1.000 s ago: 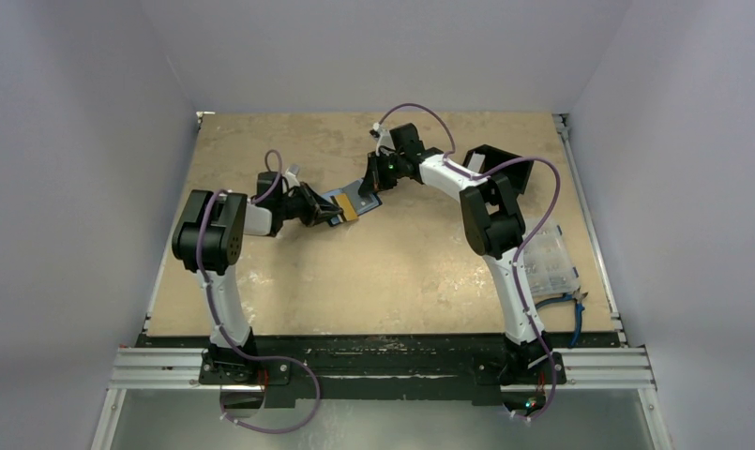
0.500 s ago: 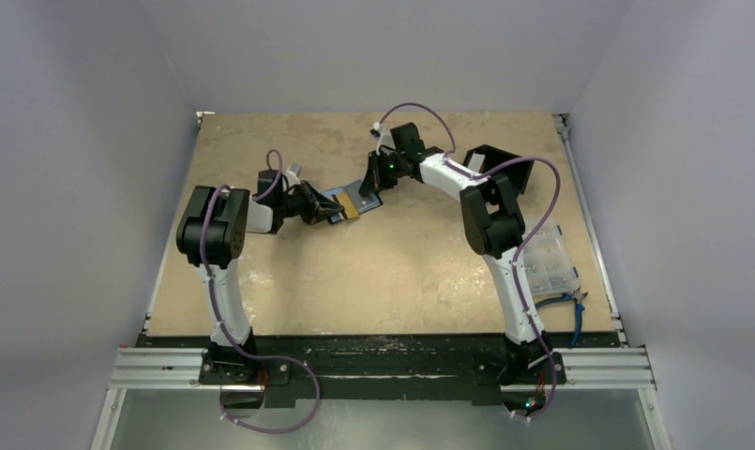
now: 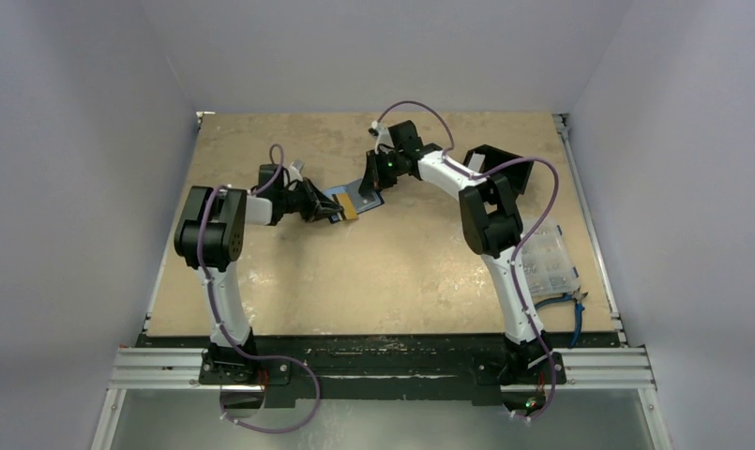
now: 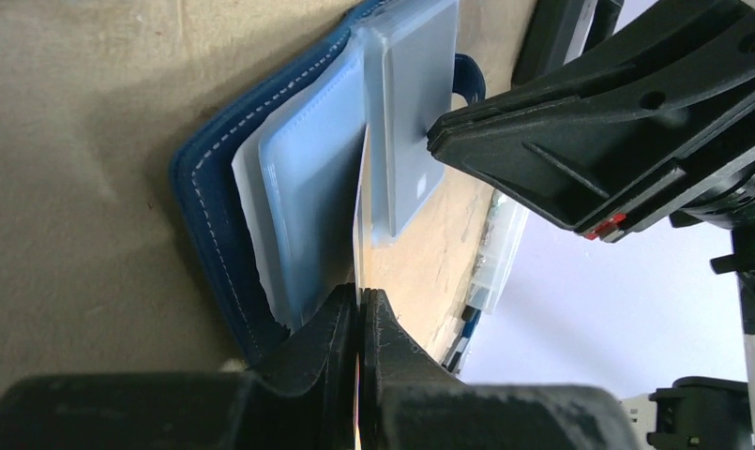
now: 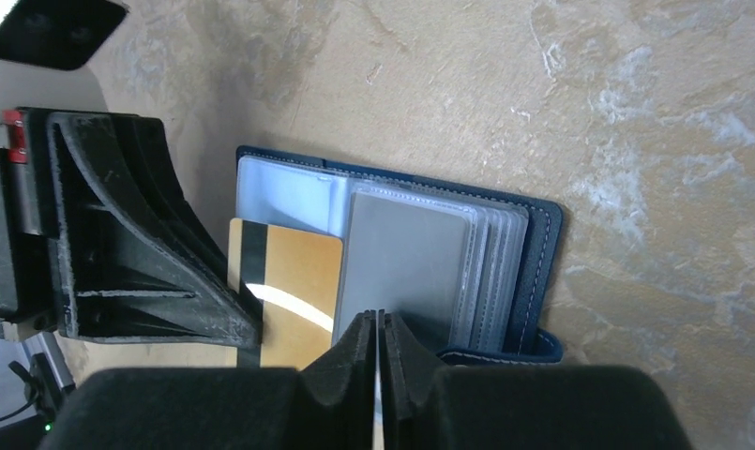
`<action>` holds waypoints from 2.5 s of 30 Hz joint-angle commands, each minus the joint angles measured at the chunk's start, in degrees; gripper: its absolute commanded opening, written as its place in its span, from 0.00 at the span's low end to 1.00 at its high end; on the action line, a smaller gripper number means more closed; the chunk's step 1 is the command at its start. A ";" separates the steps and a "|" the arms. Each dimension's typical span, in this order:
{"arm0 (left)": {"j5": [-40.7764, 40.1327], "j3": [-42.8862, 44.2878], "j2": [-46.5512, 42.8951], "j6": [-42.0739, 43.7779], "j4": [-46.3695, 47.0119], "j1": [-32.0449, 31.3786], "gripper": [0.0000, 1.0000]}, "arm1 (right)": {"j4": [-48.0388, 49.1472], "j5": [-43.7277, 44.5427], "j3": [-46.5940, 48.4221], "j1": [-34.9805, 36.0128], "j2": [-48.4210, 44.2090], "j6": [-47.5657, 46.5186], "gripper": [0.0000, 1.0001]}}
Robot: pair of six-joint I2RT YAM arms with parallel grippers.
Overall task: Put the credit cards into the card holder
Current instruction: Insert the credit card into the card holder.
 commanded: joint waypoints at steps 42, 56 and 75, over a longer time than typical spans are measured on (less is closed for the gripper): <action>6.78 6.59 2.06 4.74 -2.94 1.05 0.00 | -11.41 10.94 6.07 -0.07 3.75 -11.34 0.00; 8.11 4.94 4.61 0.09 3.58 1.77 0.00 | -11.22 10.33 6.38 -0.06 3.85 -10.82 0.00; 8.53 3.50 4.69 -0.06 3.80 2.26 0.00 | -11.32 10.49 6.17 -0.08 3.84 -10.38 0.00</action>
